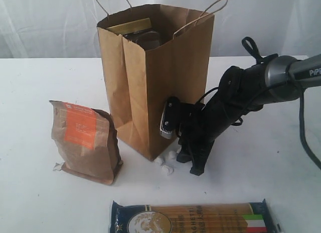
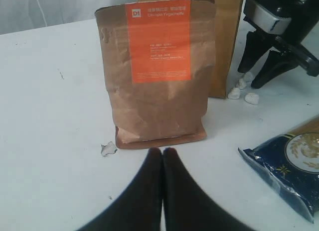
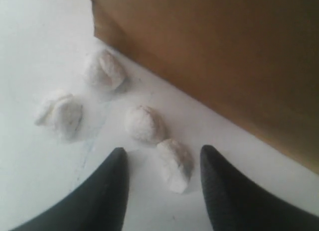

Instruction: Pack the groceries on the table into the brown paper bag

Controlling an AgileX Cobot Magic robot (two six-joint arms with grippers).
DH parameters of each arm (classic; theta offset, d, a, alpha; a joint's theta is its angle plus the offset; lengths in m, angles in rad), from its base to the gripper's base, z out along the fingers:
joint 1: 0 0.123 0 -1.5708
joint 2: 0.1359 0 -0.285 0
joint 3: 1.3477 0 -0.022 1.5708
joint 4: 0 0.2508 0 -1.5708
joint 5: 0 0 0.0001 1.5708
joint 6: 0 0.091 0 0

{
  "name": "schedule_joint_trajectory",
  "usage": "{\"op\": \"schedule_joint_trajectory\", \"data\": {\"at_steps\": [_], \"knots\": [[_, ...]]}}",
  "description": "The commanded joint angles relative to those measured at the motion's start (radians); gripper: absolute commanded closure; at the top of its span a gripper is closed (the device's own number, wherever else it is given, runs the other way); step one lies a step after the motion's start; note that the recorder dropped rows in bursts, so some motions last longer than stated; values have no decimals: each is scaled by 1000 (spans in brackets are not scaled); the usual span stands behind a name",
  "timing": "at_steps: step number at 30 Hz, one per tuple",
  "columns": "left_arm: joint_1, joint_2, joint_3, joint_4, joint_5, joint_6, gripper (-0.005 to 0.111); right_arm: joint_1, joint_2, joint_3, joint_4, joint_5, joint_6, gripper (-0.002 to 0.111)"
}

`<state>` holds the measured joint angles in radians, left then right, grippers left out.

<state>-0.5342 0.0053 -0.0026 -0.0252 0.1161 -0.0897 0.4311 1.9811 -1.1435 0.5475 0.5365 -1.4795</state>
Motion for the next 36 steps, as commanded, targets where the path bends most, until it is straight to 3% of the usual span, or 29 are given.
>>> {"op": "schedule_joint_trajectory", "data": {"at_steps": [1, 16, 36], "knots": [[5, -5, 3, -5, 1, 0, 107, 7, 14, -1, -2, 23, 15, 69], [5, -5, 3, -5, 1, 0, 107, 7, -24, 30, -123, 101, 310, 108], [5, -5, 3, -5, 1, 0, 107, 7, -489, 270, -101, 115, 547, 108]]}}
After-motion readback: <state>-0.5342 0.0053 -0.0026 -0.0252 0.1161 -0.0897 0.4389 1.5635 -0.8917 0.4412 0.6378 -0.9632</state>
